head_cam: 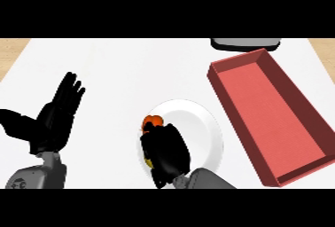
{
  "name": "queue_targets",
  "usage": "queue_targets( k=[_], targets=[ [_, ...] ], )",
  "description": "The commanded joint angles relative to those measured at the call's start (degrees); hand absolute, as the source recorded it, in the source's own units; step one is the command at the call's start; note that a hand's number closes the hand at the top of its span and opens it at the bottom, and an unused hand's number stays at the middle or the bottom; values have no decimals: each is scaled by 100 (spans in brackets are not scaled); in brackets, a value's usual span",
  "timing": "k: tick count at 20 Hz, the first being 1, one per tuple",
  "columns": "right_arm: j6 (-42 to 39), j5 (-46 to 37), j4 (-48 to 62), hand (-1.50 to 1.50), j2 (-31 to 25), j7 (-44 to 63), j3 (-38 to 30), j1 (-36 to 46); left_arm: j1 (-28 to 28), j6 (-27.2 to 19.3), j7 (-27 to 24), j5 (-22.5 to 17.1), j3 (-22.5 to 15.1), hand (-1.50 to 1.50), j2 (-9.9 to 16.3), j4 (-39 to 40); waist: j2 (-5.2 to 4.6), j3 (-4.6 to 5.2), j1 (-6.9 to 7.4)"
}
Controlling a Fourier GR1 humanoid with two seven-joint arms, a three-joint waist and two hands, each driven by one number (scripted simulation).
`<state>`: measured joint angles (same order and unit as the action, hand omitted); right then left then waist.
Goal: Pick the lemon from the plate and place it in the cardboard box
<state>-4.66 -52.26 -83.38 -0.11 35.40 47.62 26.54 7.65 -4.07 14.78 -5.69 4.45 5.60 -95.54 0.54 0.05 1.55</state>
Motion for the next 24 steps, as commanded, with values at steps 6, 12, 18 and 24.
queue_targets(
  k=[6,12,18,24],
  targets=[
    [-84,523,-1217,150,11,3060,1868,1716,-11,-13,-83,-4,80,0,12,98,-24,4,41],
    [782,76,-1844,150,9,4016,1070,2196,-1,-6,-18,22,57,0,53,2,36,1,-20],
    [367,-707,-1727,150,7,4207,-57,2742,-118,-71,-342,101,30,0,-93,197,8,5,-154],
    [-125,-753,-1851,150,7,4294,-820,2657,-203,1,-250,36,94,0,14,47,-6,-2,-177]
  ],
)
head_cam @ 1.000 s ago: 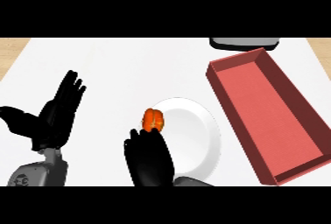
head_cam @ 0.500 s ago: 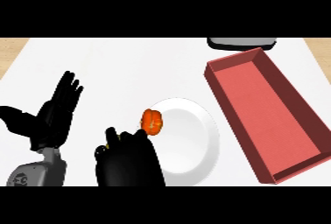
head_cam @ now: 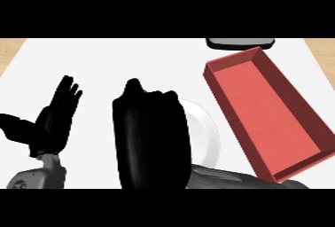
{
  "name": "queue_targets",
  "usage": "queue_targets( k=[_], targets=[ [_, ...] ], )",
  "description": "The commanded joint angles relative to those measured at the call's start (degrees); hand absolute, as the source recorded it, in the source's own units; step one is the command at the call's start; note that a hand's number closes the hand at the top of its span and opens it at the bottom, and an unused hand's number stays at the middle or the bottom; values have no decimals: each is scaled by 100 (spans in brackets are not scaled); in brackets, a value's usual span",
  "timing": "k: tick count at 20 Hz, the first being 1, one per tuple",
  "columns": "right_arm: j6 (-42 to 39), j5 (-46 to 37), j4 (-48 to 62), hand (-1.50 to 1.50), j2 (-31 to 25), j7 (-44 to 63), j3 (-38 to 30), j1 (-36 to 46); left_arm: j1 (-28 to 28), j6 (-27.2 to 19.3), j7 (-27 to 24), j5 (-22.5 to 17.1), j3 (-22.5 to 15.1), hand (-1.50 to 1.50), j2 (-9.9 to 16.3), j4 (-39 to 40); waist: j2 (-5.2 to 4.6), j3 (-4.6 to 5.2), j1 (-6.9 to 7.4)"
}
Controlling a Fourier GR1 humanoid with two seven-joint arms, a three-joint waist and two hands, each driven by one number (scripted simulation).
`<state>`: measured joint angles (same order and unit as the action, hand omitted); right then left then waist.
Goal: Pick the lemon from the plate and place it in the cardboard box
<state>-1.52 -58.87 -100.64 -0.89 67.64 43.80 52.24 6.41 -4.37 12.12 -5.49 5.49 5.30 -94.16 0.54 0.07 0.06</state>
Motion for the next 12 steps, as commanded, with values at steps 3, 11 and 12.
queue_targets(
  k=[3,11,12],
  targets=[
    [-736,-108,-406,150,-107,733,-817,-299,114,-42,249,-53,70,0,71,-131,-12,-8,-92],
    [-712,-450,4,150,-972,-456,-1779,-797,-79,167,-54,-181,228,0,182,0,-47,-5,-43],
    [-450,-665,216,150,-838,-480,-1728,-898,-88,-48,4,84,-115,0,-73,-182,-48,-7,-17]
  ],
)
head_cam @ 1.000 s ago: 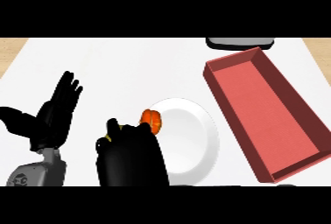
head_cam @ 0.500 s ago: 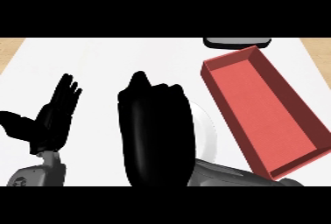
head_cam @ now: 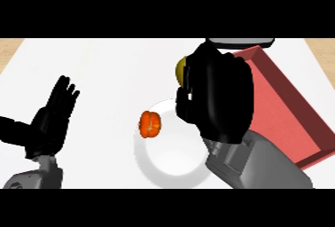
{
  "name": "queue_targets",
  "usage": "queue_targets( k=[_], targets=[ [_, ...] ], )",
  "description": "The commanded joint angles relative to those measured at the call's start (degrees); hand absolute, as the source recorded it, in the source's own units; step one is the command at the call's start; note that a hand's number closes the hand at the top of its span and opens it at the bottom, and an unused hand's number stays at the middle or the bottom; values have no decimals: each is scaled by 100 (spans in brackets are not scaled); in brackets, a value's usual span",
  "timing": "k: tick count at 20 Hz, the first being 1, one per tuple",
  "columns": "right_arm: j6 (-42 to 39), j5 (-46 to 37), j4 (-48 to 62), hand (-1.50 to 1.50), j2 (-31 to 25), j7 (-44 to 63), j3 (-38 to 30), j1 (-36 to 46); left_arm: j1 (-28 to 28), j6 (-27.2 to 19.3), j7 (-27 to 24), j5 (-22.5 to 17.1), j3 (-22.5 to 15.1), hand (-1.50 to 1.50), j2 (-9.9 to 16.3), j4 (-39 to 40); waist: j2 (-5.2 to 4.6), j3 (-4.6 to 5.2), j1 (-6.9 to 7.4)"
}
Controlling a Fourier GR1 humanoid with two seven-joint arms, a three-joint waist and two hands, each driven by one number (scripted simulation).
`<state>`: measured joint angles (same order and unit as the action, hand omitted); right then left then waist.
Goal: Pick the lemon from the plate and place it in the cardboard box
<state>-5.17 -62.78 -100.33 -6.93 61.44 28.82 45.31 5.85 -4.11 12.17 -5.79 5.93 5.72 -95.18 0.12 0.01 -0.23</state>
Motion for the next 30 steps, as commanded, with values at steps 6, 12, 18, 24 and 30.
queue_targets(
  k=[6,12,18,24,30],
  targets=[
    [174,-68,907,150,-756,-1025,-906,-579,-397,100,-414,8,-110,0,-189,58,-23,1,56],
    [-388,47,1537,150,-1106,-1560,-1013,-833,-101,99,-30,-80,-64,0,-89,-34,-19,0,65],
    [-1225,827,2654,-150,-1189,-1906,-1604,-883,137,-41,93,19,-69,0,-88,65,-31,-2,62],
    [772,621,2774,-150,-1219,-3210,-1984,-1089,261,10,-42,-29,76,0,-6,268,-48,-7,46],
    [2044,1053,2011,-150,-886,-3588,-2575,-865,52,129,136,-108,39,0,78,-92,-5,-9,52]
  ],
)
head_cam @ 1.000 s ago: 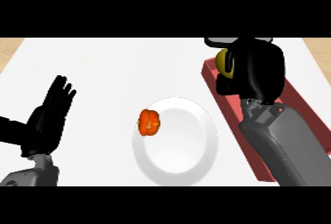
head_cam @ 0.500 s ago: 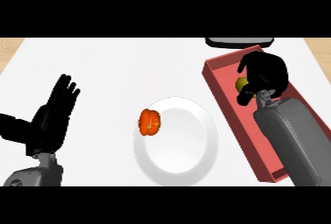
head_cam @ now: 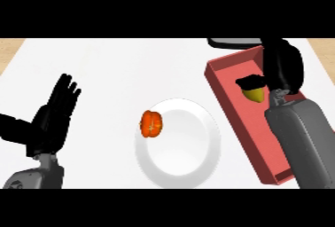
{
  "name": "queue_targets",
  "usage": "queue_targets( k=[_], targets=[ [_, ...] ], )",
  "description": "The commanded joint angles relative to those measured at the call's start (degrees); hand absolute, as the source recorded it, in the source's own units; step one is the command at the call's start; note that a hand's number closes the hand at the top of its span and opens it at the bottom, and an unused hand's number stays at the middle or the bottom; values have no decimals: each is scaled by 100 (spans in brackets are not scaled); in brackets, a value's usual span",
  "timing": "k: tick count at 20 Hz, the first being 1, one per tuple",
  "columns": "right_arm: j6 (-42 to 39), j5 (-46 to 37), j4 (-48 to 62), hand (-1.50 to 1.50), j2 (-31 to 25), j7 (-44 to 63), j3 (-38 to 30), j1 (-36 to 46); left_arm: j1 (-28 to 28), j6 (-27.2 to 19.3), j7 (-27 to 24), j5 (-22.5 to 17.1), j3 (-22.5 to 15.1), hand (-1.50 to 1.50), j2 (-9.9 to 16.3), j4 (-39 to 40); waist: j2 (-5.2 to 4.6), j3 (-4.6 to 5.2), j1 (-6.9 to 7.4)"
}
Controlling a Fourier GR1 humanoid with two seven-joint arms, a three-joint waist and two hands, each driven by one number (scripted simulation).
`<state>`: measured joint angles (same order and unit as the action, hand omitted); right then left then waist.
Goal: Pick the lemon from the plate and place it in the cardboard box
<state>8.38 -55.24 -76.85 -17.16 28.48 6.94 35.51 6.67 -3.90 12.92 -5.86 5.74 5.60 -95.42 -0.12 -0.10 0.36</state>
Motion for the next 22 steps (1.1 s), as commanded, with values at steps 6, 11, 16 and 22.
queue_targets(
  k=[6,11,16,22],
  targets=[
    [685,1707,-975,-150,676,-264,-1142,-51,18,-22,125,-22,45,0,39,-42,39,2,-91],
    [797,2987,-1575,-150,848,-836,-1824,-651,-70,34,176,-82,150,0,144,-109,31,2,-114],
    [645,3520,-2042,-150,583,-665,-2328,-864,-394,-69,285,90,-165,0,-42,-707,28,8,-42],
    [616,4370,-2213,-150,532,-1926,-2881,-1887,-61,1,163,-60,143,0,88,-138,17,8,-56]
  ],
)
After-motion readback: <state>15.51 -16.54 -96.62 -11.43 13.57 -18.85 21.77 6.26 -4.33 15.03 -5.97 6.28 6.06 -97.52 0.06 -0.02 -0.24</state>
